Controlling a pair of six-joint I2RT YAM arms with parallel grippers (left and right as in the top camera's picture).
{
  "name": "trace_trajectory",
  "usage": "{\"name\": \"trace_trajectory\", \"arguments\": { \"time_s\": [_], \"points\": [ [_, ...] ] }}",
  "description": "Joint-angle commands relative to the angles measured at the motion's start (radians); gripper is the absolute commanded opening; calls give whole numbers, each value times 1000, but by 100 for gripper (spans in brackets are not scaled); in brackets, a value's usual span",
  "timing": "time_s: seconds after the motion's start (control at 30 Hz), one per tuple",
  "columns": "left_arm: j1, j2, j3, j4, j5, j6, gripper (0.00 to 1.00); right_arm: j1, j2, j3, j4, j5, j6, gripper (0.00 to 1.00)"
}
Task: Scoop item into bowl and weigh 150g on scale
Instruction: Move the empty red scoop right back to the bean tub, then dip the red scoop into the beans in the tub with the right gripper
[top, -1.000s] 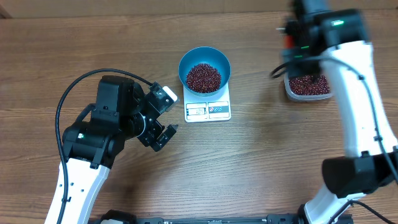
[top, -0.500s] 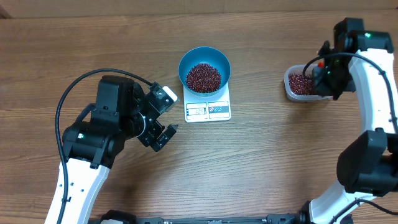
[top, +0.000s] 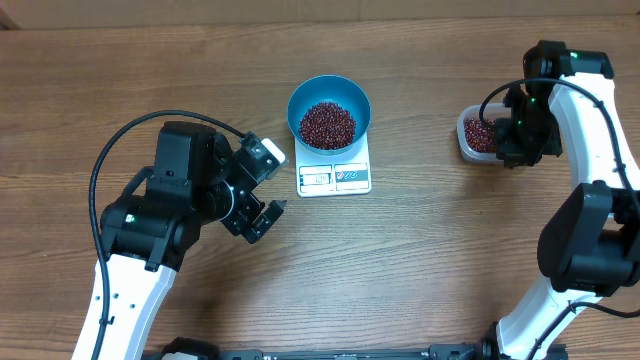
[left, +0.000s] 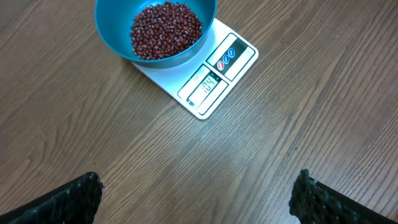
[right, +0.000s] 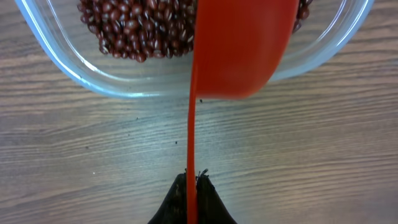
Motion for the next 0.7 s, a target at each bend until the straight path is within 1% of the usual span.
{"name": "trace_trajectory", "arguments": {
  "time_s": [0.0, 0.13, 0.43, 0.67],
  "points": [
    [4, 3, 23, 3, 0, -11, 100, -2, 31, 31, 7, -5, 18, 4],
    [4, 3, 23, 3, 0, -11, 100, -4, 84, 65, -15, -5, 31, 4],
    [4, 3, 23, 3, 0, -11, 100, -4, 180, 223, -58, -5, 55, 4],
    [4, 3, 23, 3, 0, -11, 100, -3, 264, 237, -82, 7, 52, 4]
  ]
}}
